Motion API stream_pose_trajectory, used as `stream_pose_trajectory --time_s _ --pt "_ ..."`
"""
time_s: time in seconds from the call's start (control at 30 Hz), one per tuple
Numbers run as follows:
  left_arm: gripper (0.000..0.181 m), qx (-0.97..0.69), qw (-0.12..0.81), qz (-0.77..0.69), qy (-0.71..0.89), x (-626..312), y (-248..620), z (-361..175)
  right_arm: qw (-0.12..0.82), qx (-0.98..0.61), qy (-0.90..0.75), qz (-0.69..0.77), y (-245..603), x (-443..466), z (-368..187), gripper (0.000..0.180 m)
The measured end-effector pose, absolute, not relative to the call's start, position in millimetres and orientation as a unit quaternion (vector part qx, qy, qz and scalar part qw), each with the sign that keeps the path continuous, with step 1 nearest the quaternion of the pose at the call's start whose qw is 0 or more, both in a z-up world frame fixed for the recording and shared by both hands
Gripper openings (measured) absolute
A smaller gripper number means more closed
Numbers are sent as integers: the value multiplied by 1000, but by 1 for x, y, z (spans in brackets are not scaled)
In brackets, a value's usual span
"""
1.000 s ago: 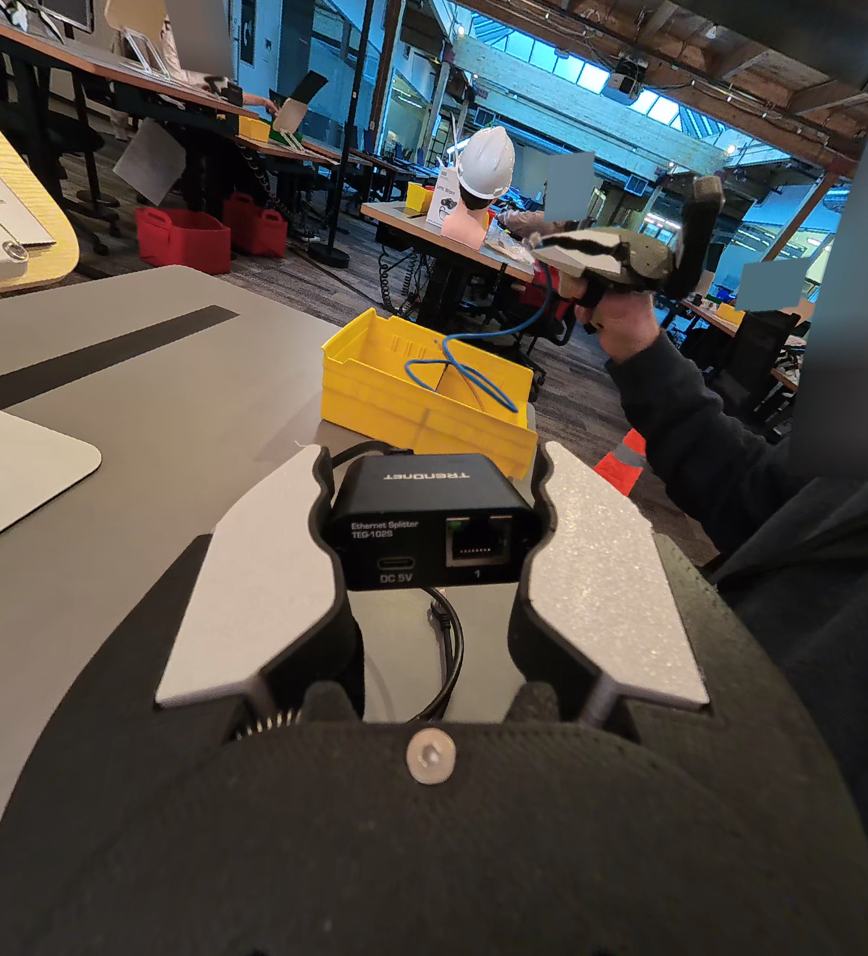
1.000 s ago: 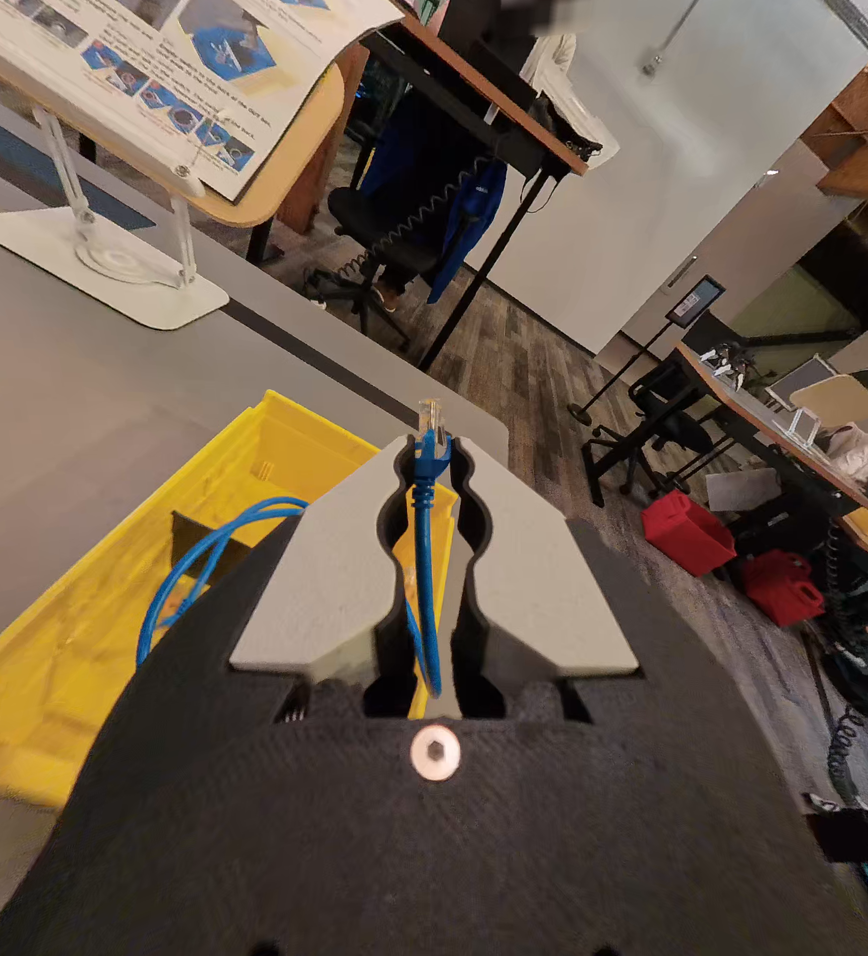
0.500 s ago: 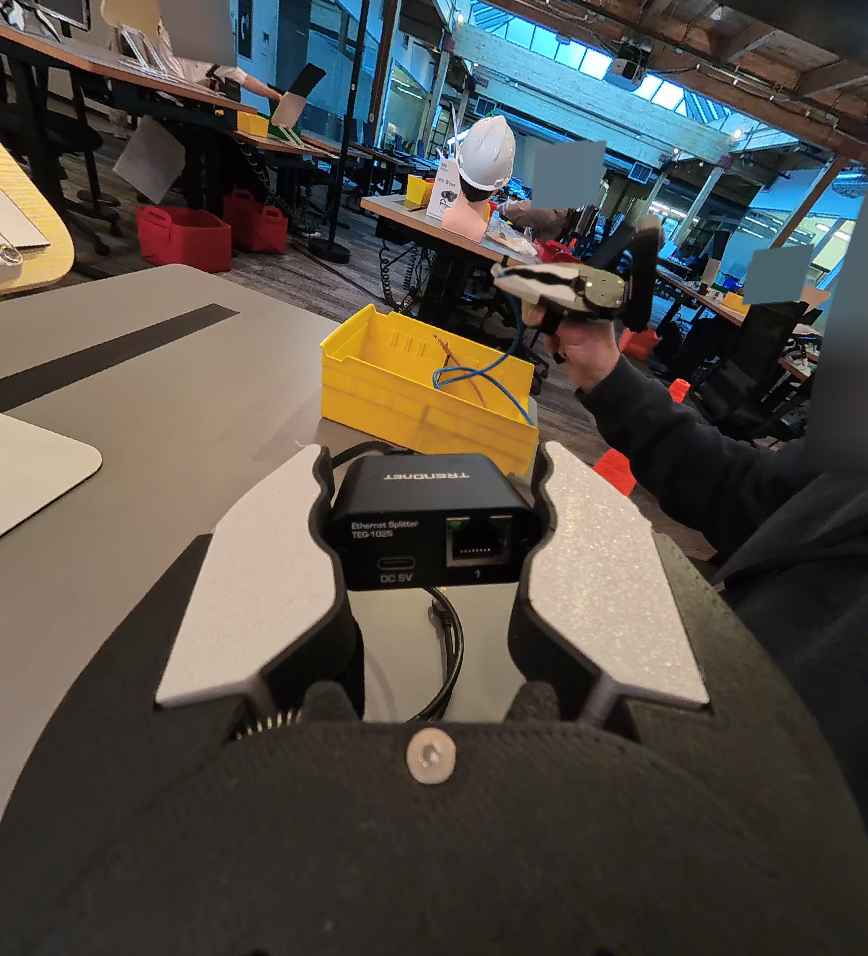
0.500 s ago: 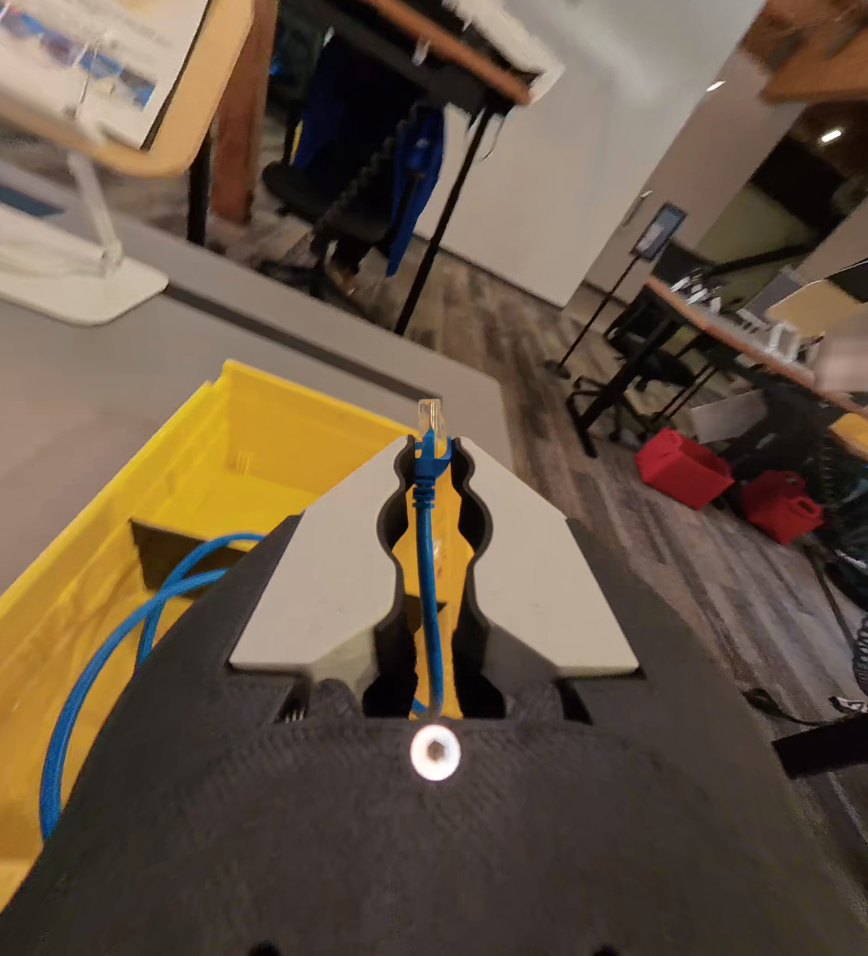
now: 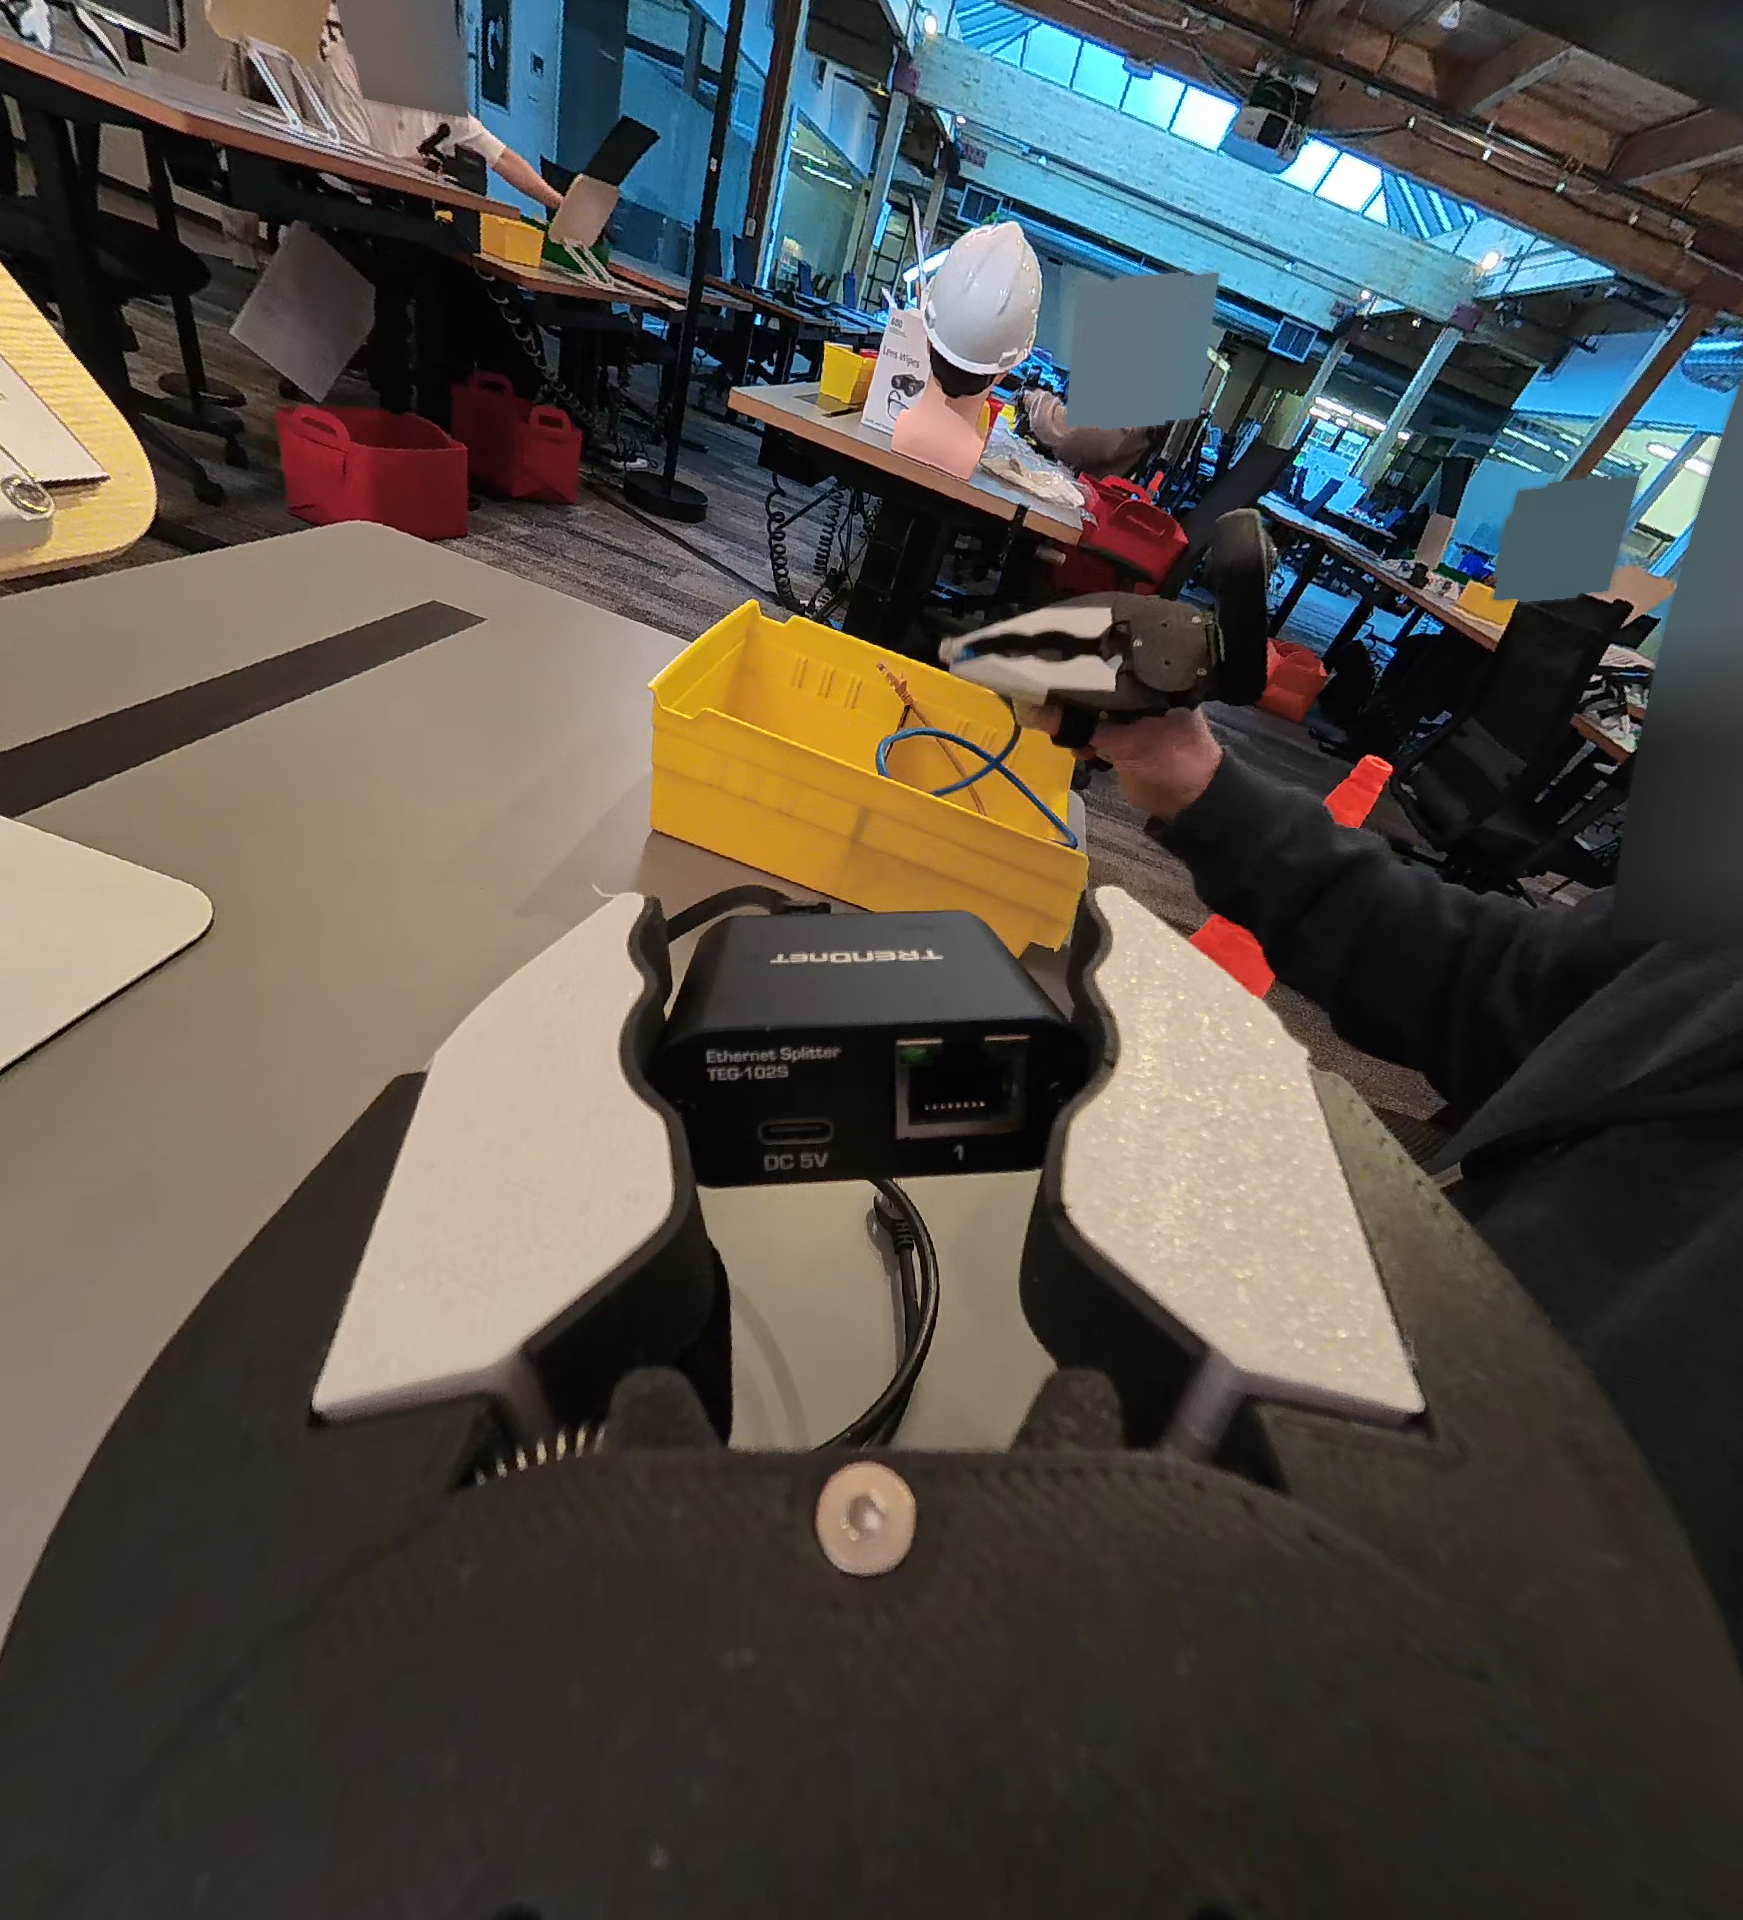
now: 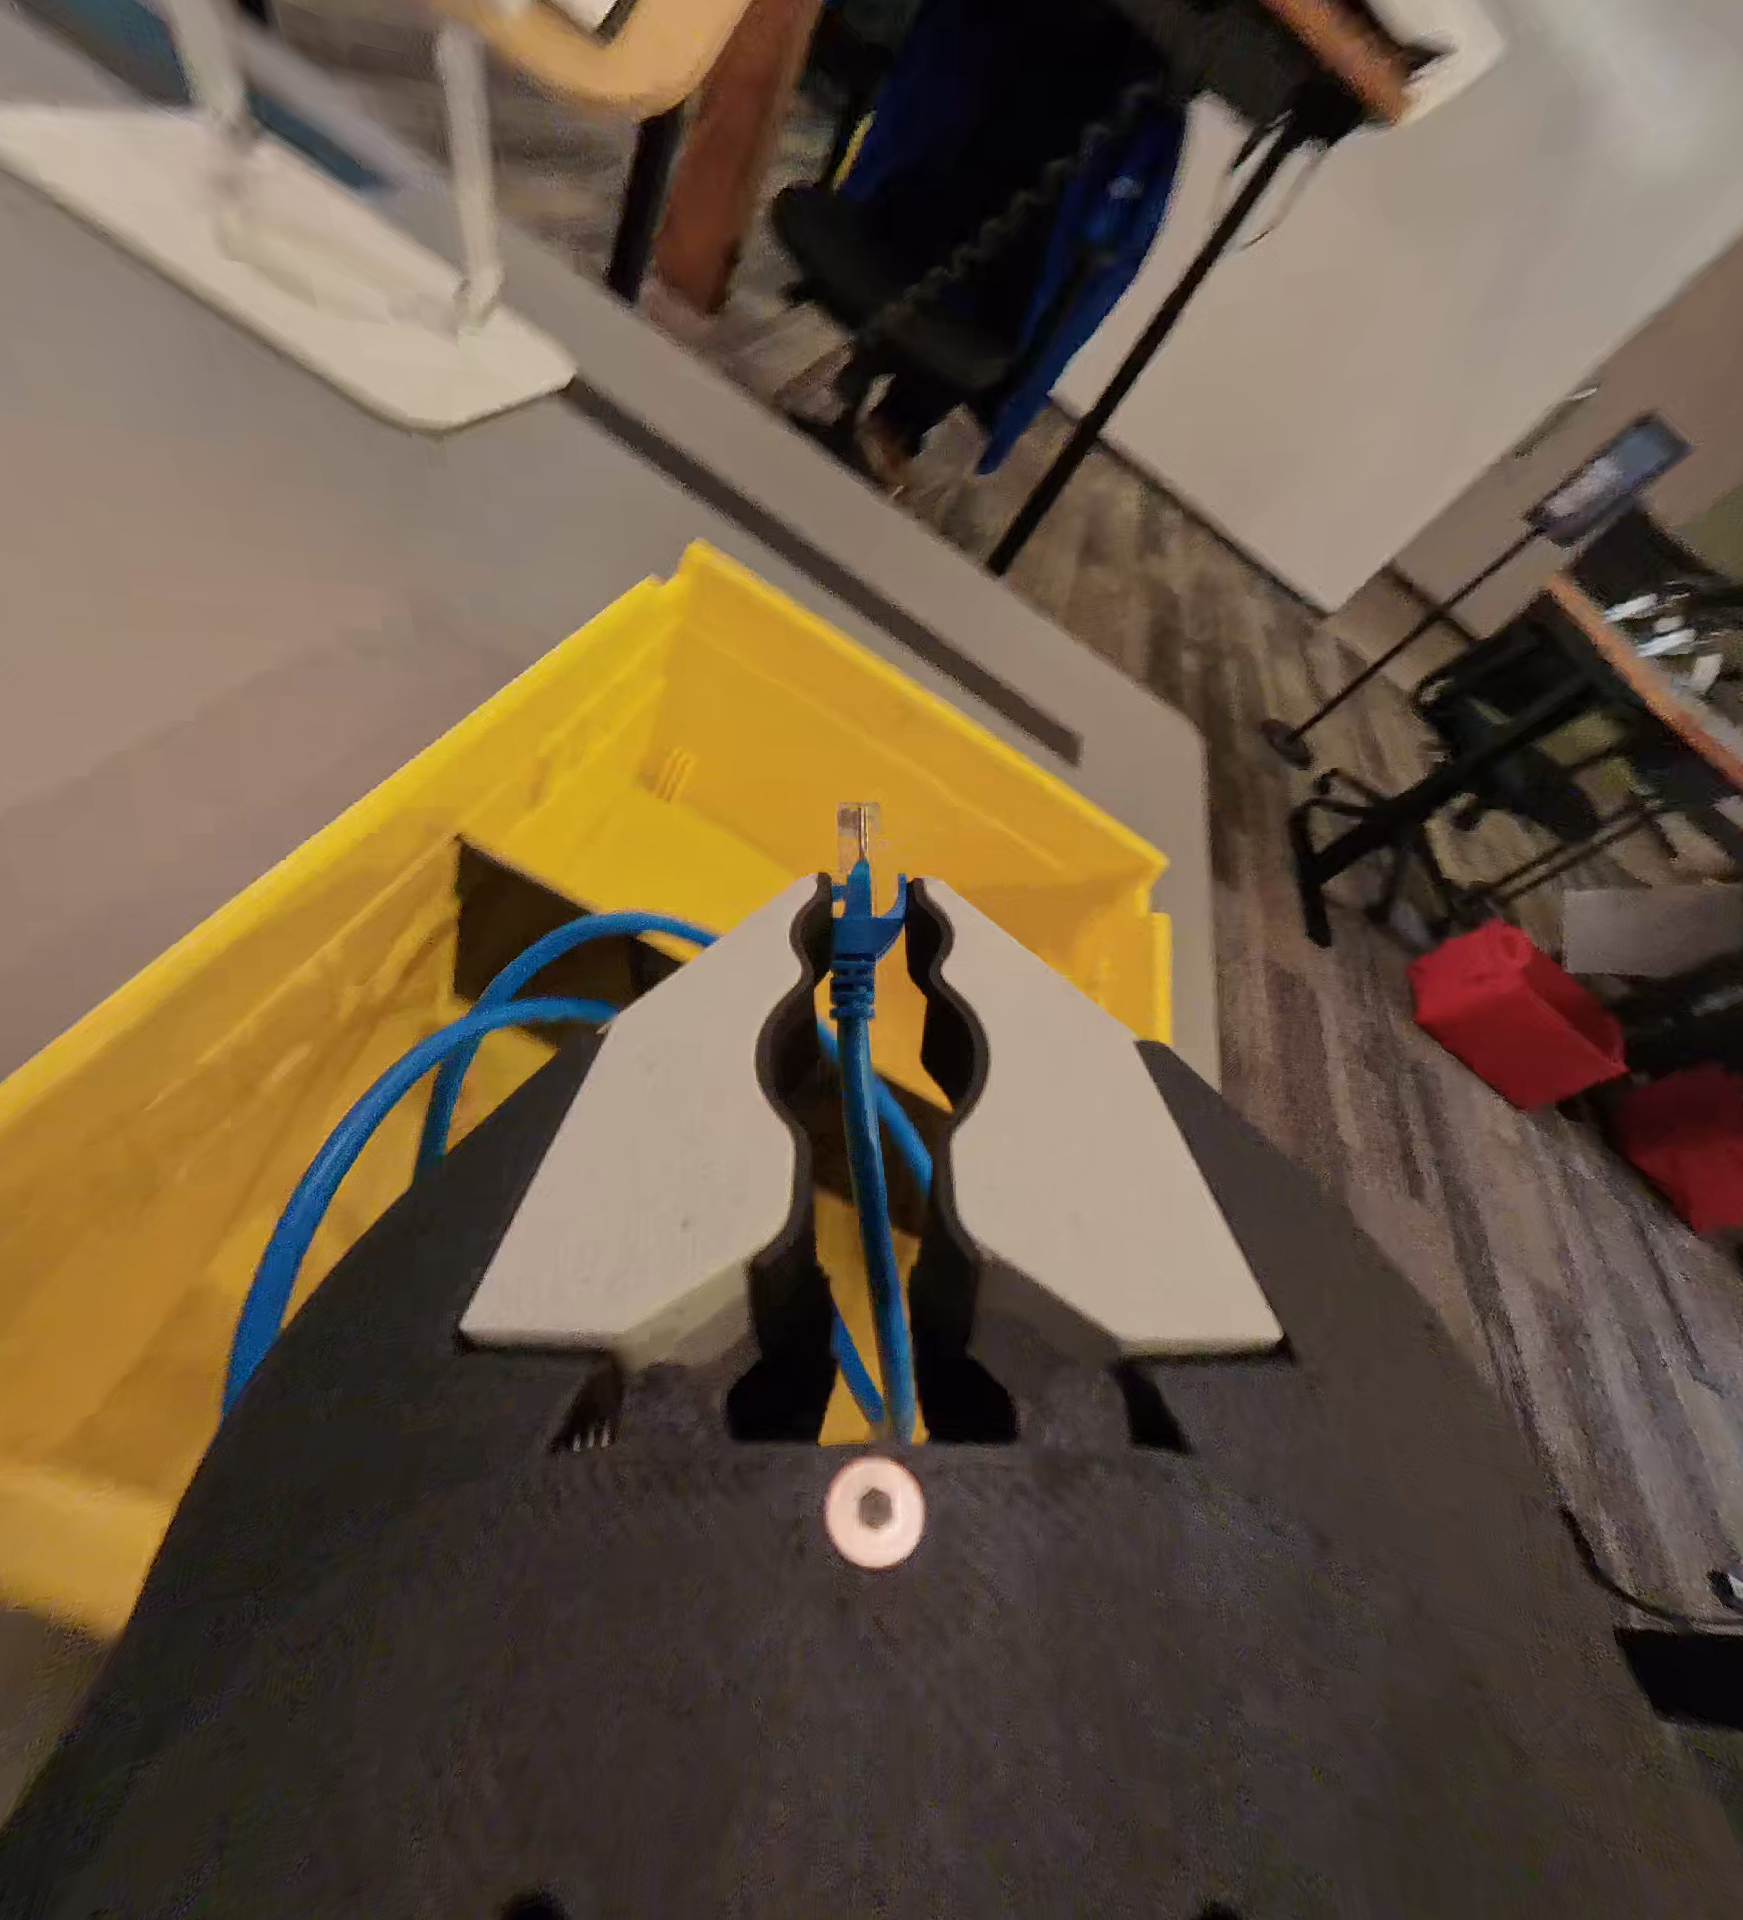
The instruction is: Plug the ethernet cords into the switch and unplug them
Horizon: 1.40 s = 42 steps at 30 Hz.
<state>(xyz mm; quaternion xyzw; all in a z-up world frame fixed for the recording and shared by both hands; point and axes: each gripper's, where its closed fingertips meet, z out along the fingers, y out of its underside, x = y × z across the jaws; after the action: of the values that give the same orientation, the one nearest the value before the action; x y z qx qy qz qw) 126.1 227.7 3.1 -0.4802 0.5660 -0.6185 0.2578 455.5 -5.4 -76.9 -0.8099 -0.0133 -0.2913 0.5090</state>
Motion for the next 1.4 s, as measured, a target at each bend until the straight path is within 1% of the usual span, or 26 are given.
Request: stream_pose_trajectory --time_s 0.1,0.13,0.17,0.23,0.3,0.43,0.53,0.63,0.77,0.83,0.87,0.97,1.0,1.07,1.13,1.23,1.4 --pt "73 -479 258 -617 568 127 227 3 421 -876 -38 -233 -11 445 -118 12" --pt "73 -479 257 -617 569 127 226 3 391 -894 -41 -217 -15 443 -131 16" --pt "73 -479 256 -617 569 127 226 2 363 -905 -51 -216 -20 441 -140 25" --pt "73 -479 255 -615 571 127 225 2 312 -923 -58 -218 -31 440 -151 49" --pt "73 -479 256 -614 573 127 224 2 295 -930 -53 -212 -40 438 -147 63" --pt "73 -480 255 -614 573 127 225 1 299 -929 -43 -213 -50 434 -119 69" --pt "73 -482 254 -612 573 127 225 -1 297 -937 -62 -173 -55 413 -106 71" --pt "73 -481 255 -611 574 126 226 0 308 -935 -78 -154 -58 394 -94 70" --pt "73 -479 253 -614 573 126 225 2 353 -917 -100 -154 -47 366 -70 64" --pt "73 -478 250 -616 574 127 223 1 366 -907 -116 -175 -37 356 -59 61" --pt "73 -477 248 -616 576 127 221 0 384 -896 -127 -185 -26 348 -52 59" --pt "73 -470 243 -617 582 127 215 0 476 -836 -190 -197 27 298 -23 58" --pt "73 -468 242 -619 583 127 213 1 495 -812 -221 -217 46 280 -16 53" --pt "73 -466 240 -623 581 127 211 2 512 -771 -282 -254 84 244 -11 47" --pt "73 -463 238 -627 579 126 209 4 531 -740 -325 -257 117 208 -7 40" --pt "73 -459 233 -634 577 126 205 7 541 -692 -379 -291 158 175 -2 34" --pt "73 -456 222 -651 564 127 199 8 558 -635 -427 -321 198 141 -1 33"
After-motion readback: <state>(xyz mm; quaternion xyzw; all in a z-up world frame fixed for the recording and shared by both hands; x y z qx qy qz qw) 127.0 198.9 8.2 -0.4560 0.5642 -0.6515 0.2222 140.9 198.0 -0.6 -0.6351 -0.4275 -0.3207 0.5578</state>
